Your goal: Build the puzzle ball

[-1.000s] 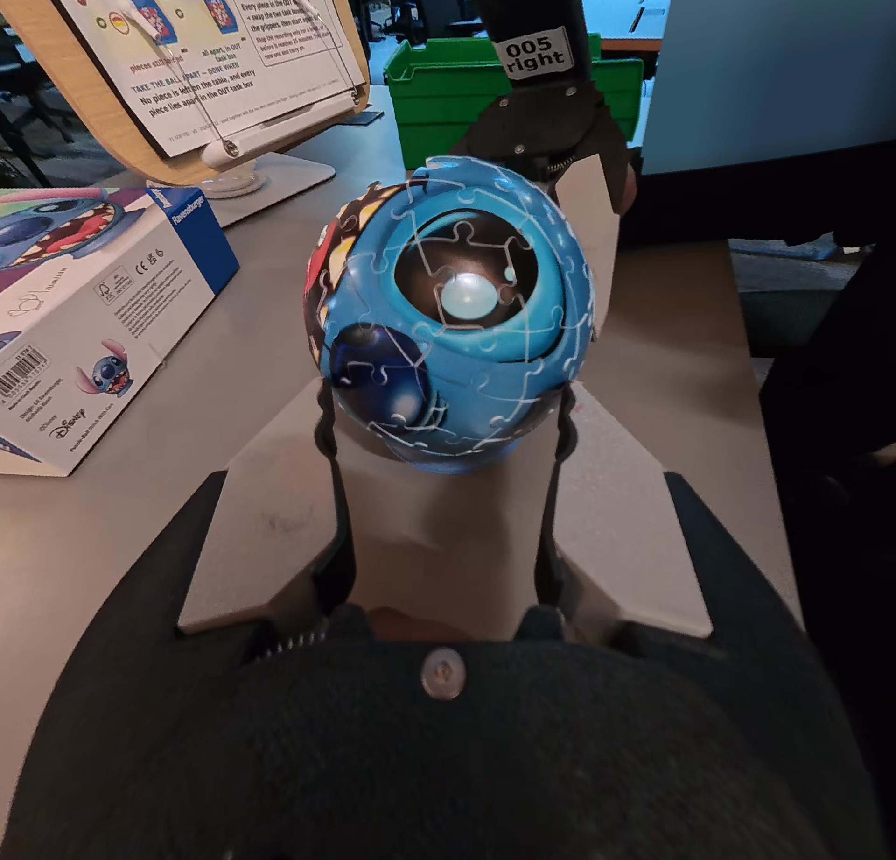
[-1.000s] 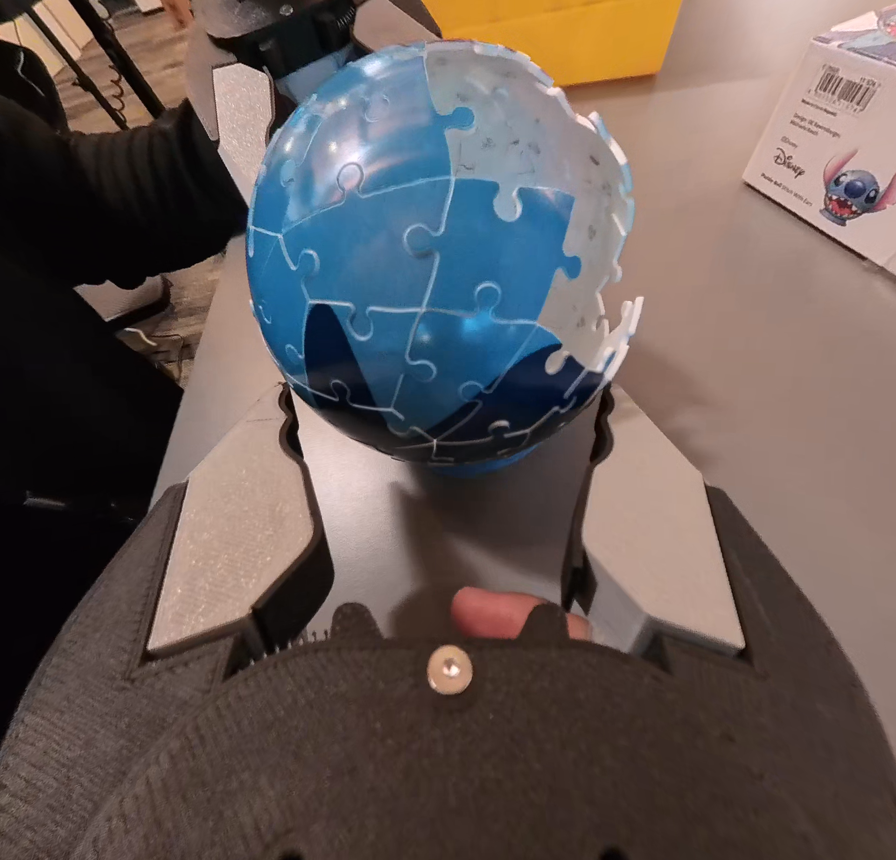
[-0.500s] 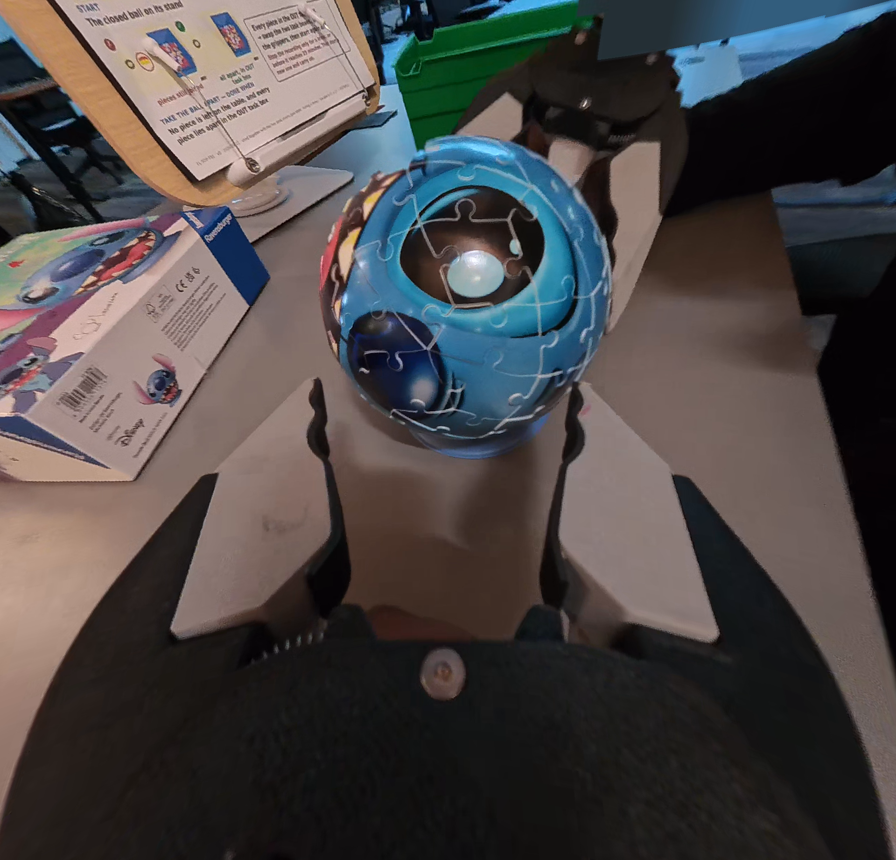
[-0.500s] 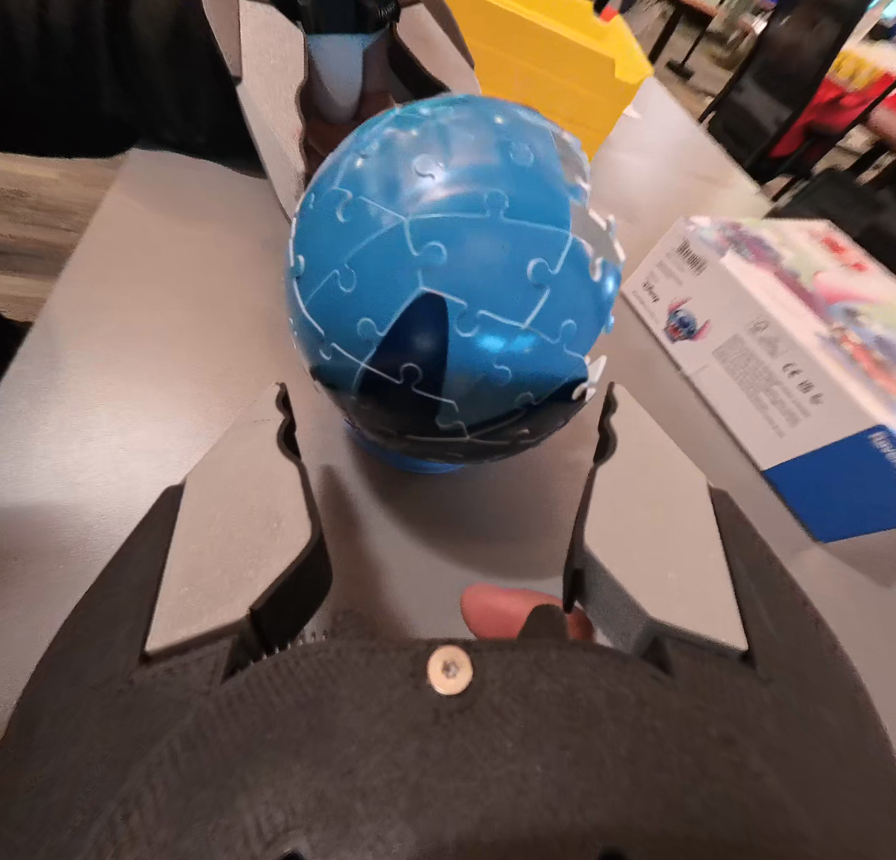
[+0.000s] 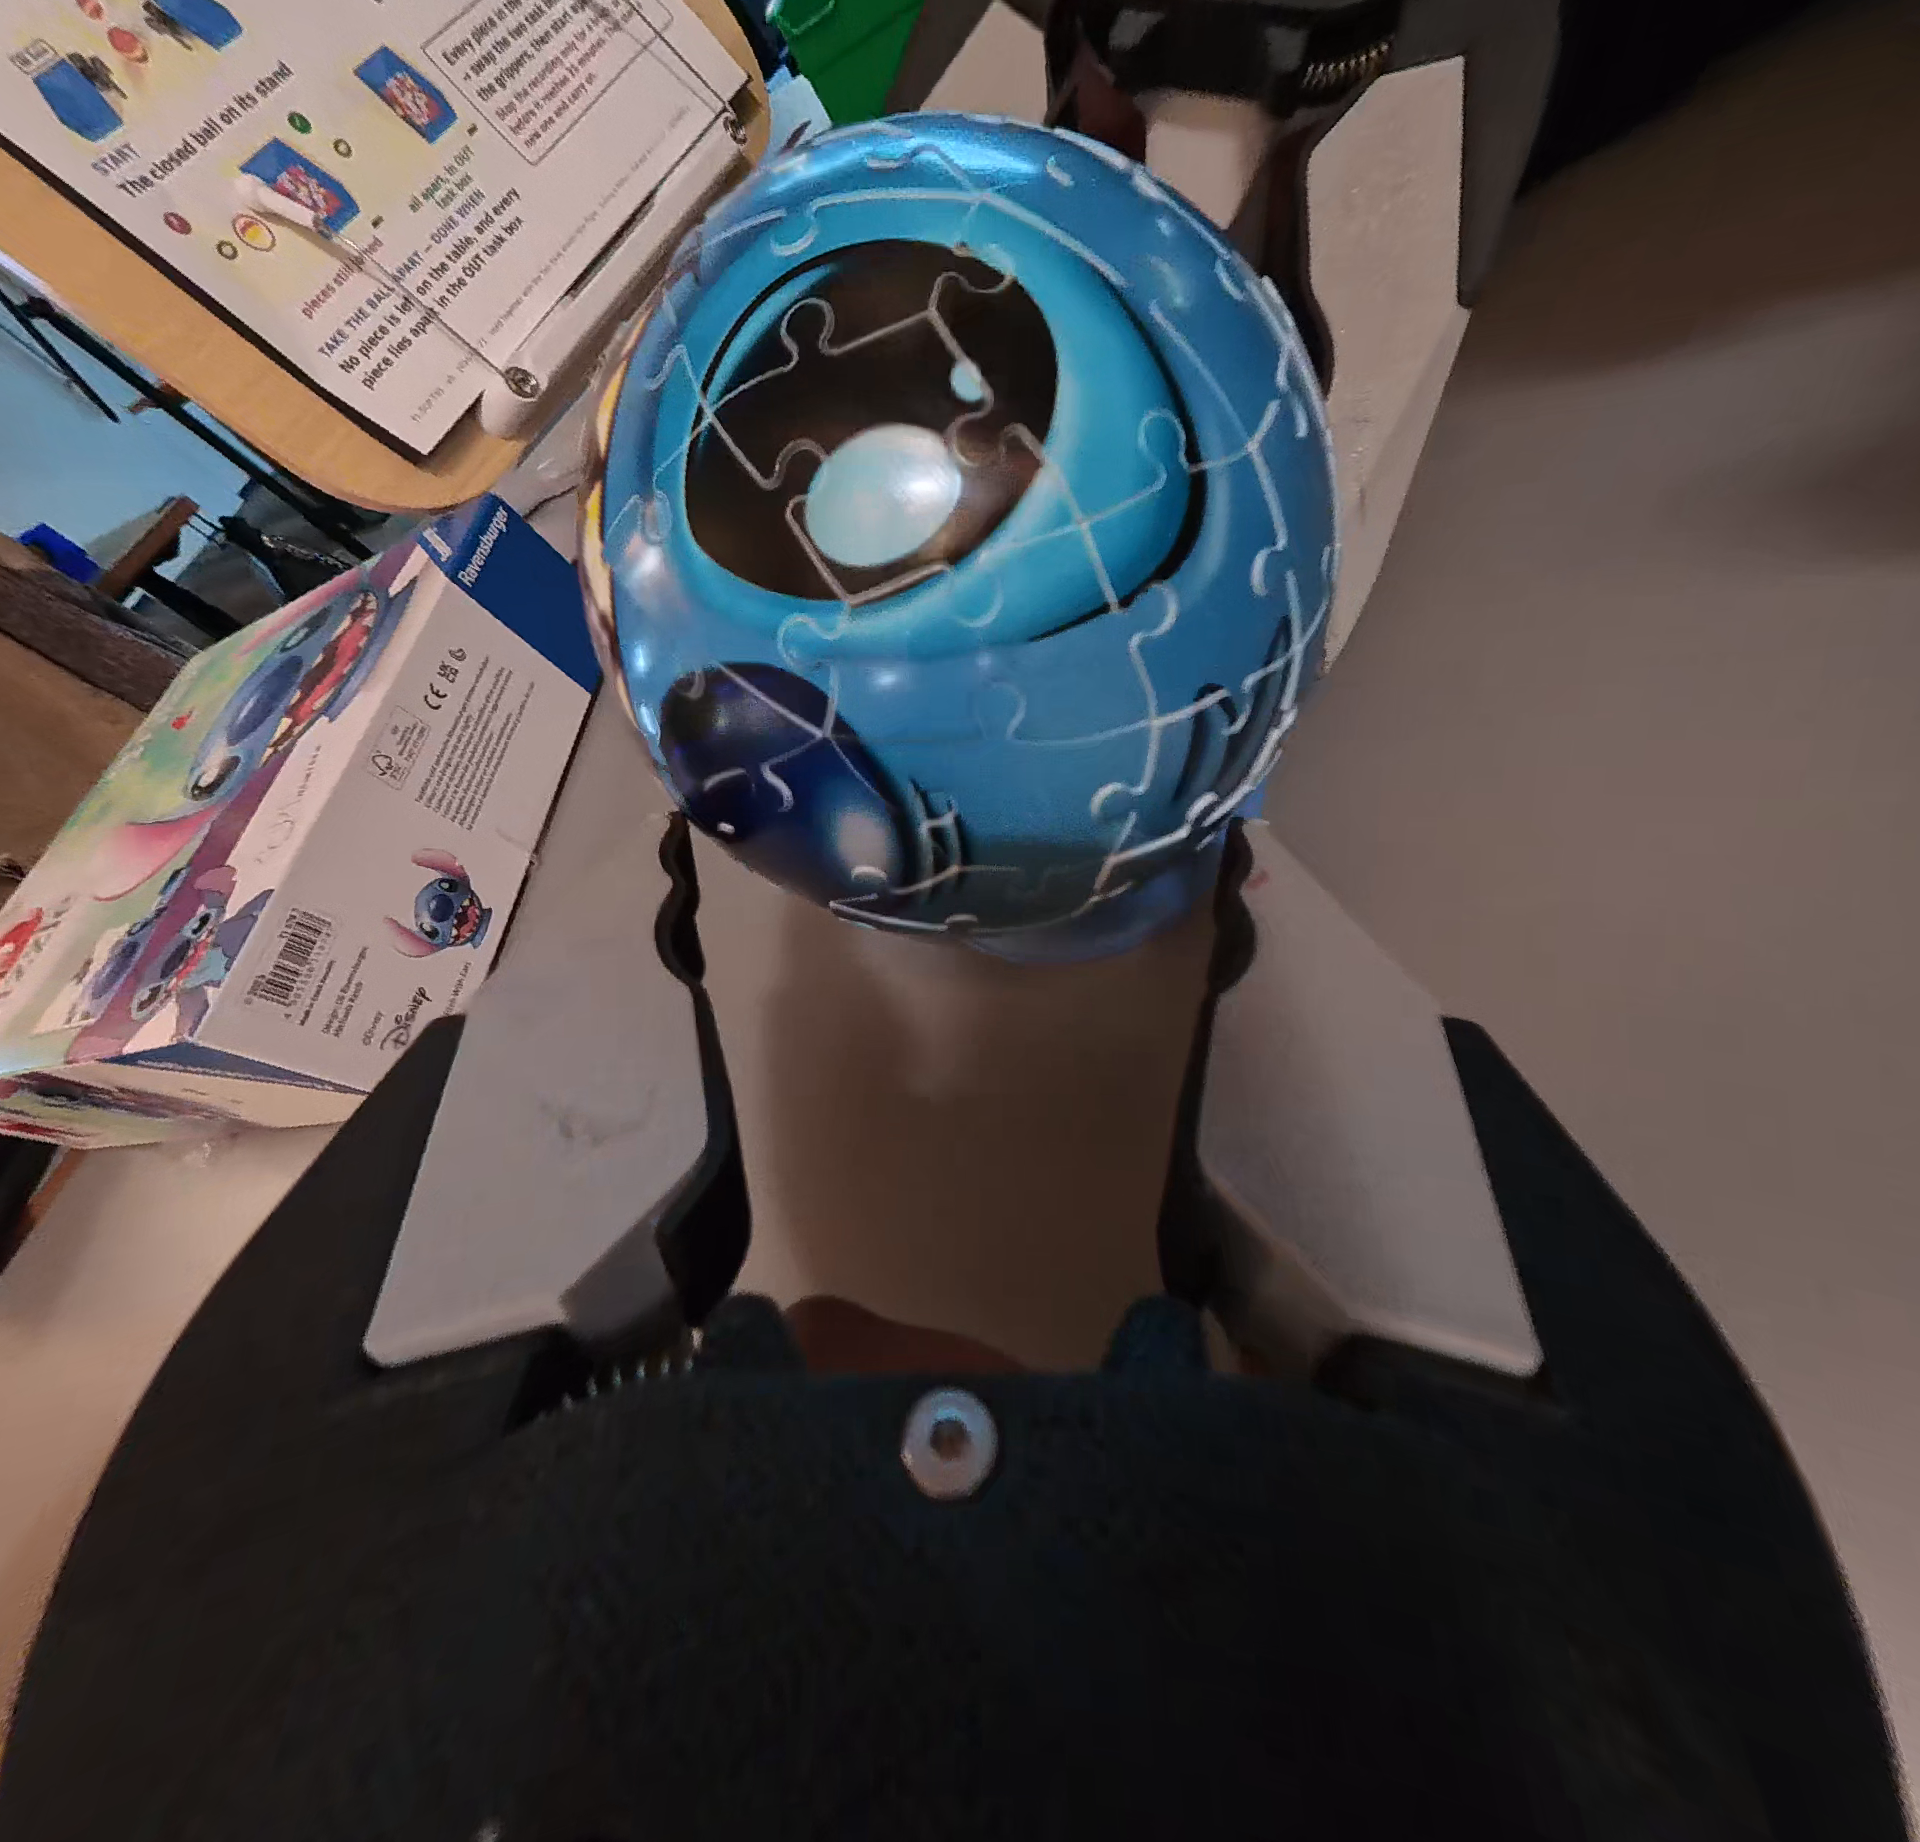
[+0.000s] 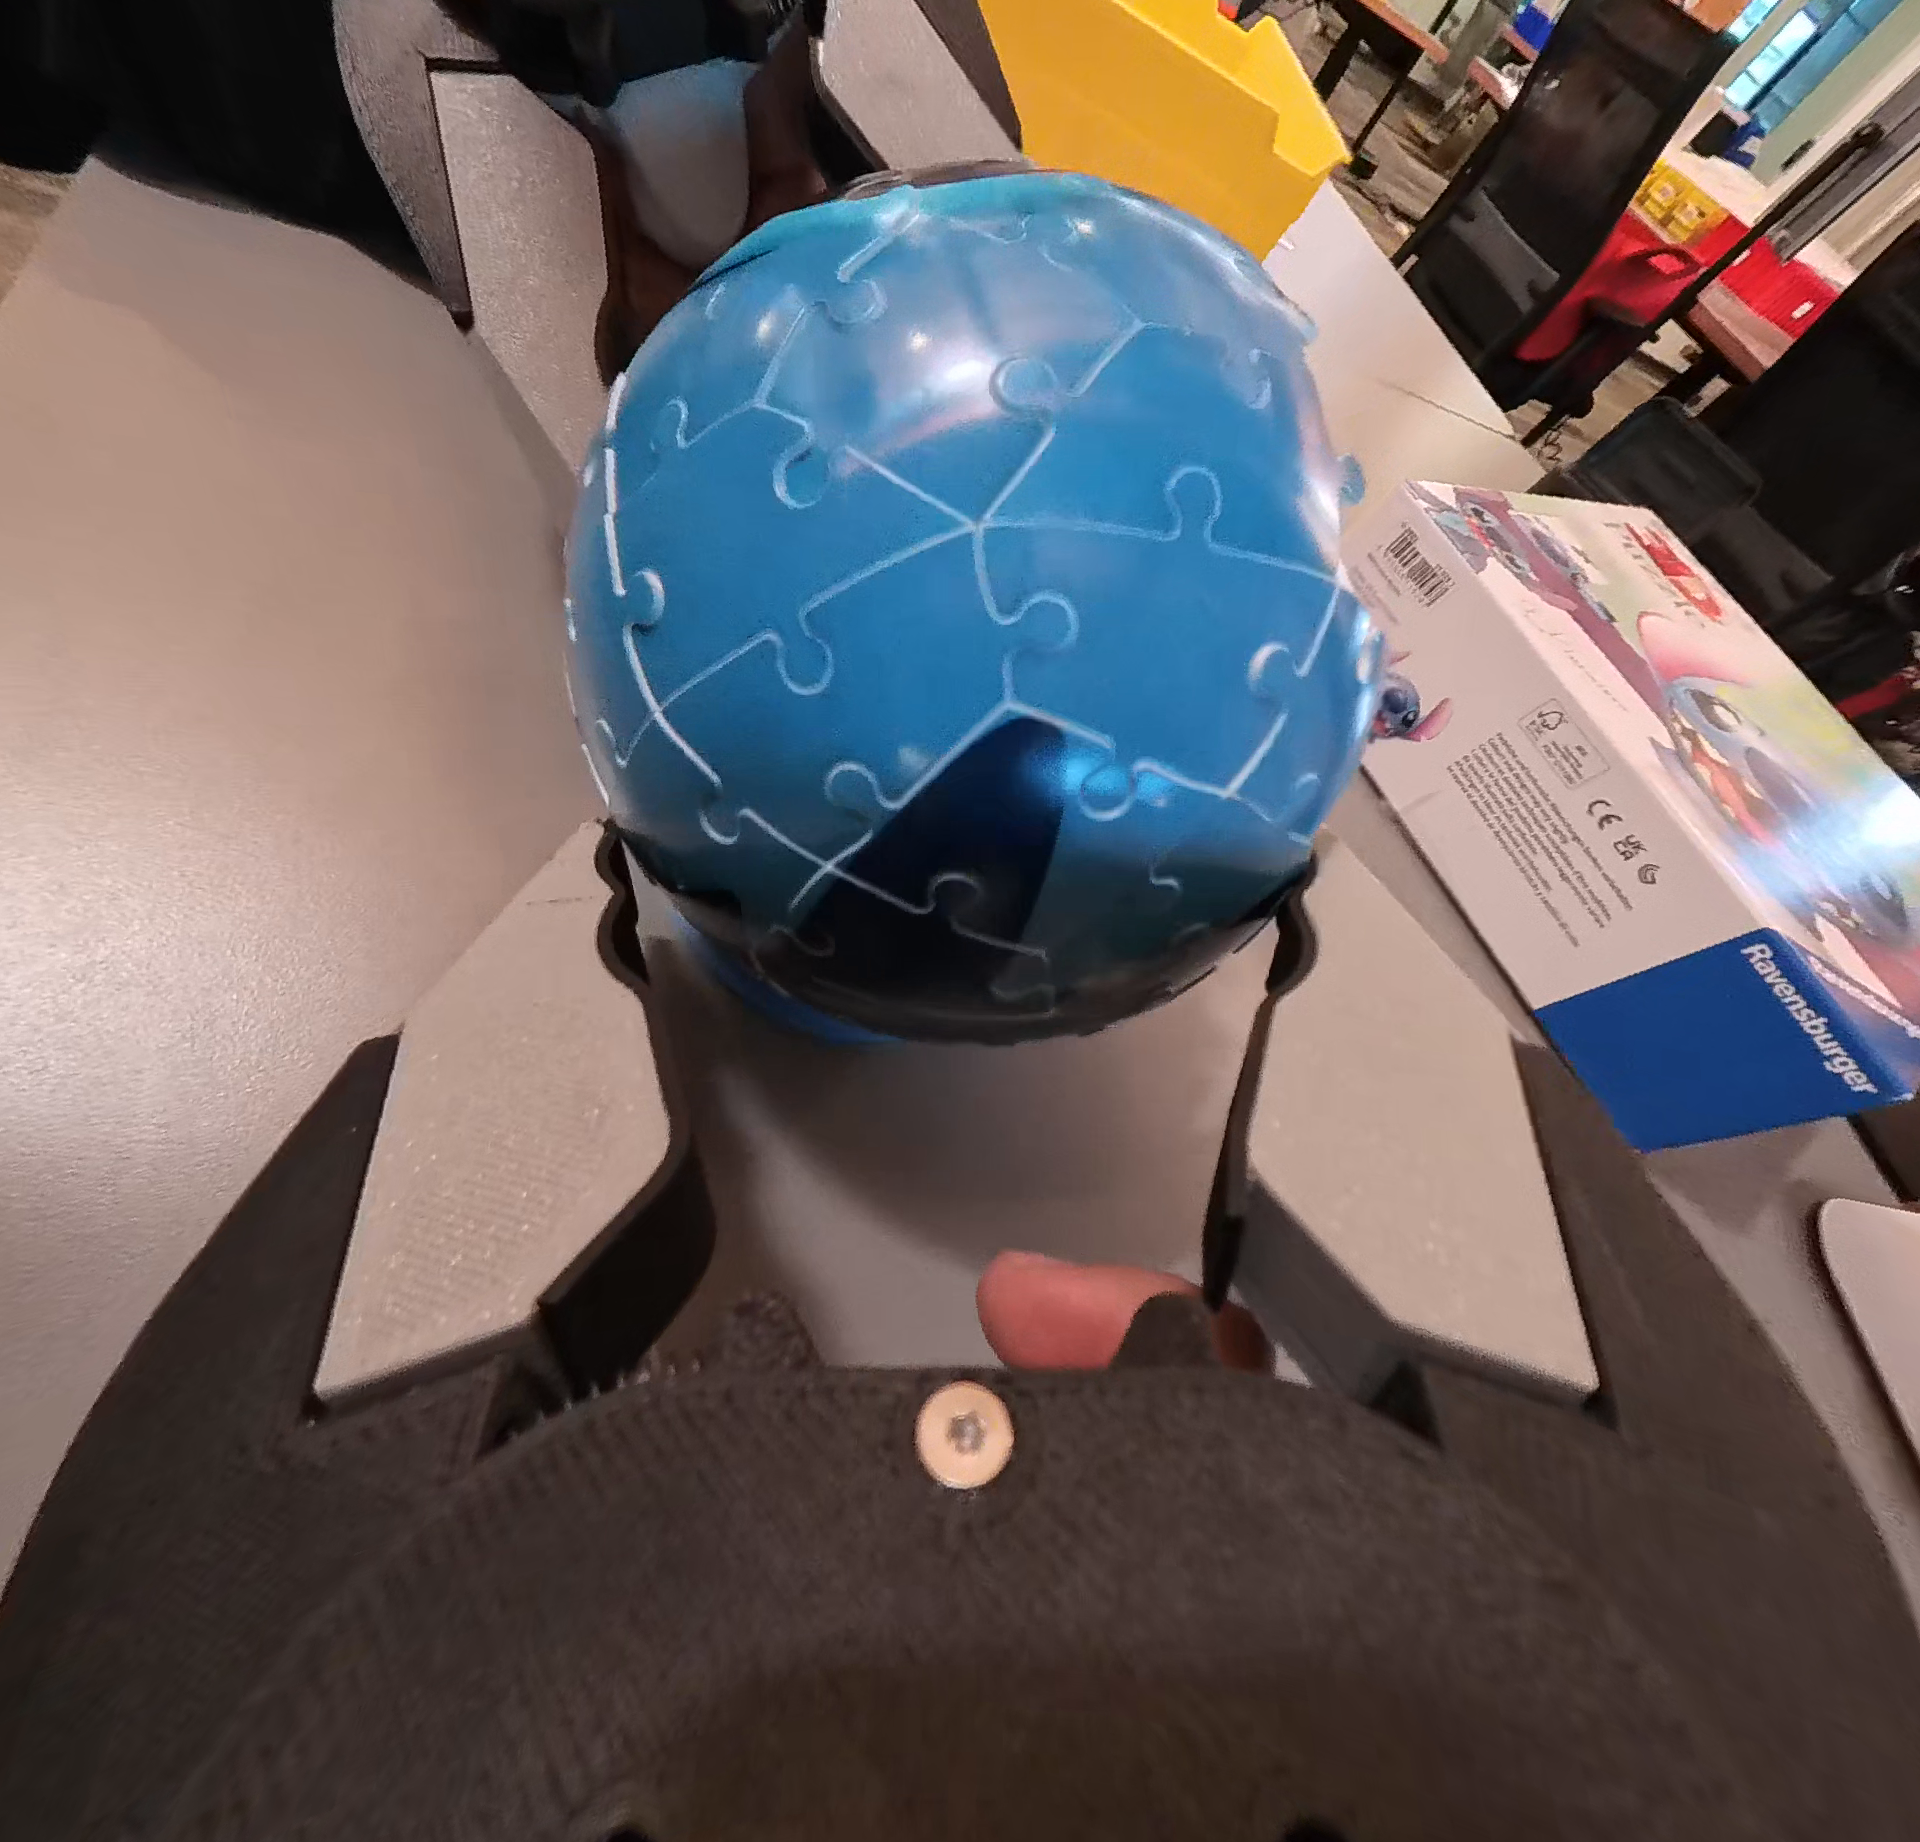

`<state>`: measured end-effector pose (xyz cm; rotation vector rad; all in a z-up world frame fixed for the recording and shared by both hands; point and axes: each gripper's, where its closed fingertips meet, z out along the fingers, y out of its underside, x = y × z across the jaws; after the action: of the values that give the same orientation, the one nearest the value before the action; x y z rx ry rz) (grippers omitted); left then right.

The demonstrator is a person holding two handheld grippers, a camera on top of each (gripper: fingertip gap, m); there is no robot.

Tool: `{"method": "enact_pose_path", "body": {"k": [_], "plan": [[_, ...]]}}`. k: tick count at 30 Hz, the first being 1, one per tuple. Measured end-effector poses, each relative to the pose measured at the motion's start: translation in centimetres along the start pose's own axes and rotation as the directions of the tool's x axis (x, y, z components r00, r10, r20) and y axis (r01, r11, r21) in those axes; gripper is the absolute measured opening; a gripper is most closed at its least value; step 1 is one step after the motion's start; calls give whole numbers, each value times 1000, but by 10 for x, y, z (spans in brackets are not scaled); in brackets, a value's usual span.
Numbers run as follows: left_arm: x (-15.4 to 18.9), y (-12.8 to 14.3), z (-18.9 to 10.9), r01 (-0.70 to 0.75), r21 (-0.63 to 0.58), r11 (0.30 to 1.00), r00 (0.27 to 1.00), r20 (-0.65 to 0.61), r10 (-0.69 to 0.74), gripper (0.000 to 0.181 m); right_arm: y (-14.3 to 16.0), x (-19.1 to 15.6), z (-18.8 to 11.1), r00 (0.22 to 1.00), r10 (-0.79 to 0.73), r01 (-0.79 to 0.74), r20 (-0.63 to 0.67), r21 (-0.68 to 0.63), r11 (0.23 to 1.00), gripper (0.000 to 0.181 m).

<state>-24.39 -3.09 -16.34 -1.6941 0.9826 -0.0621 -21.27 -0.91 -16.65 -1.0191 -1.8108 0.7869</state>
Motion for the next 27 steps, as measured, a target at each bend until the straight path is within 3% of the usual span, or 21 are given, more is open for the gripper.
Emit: {"method": "enact_pose_path", "body": {"k": [14,27], "plan": [[3,-11,-11,112,71,991,993,-41,-109,98,-5,-7,1,979,160,-162,128,7,987,120],[1,-13,-15,120,94,988,992,-36,-117,96,4,-14,5,936,295,-283,193,-87,955,122]]}}
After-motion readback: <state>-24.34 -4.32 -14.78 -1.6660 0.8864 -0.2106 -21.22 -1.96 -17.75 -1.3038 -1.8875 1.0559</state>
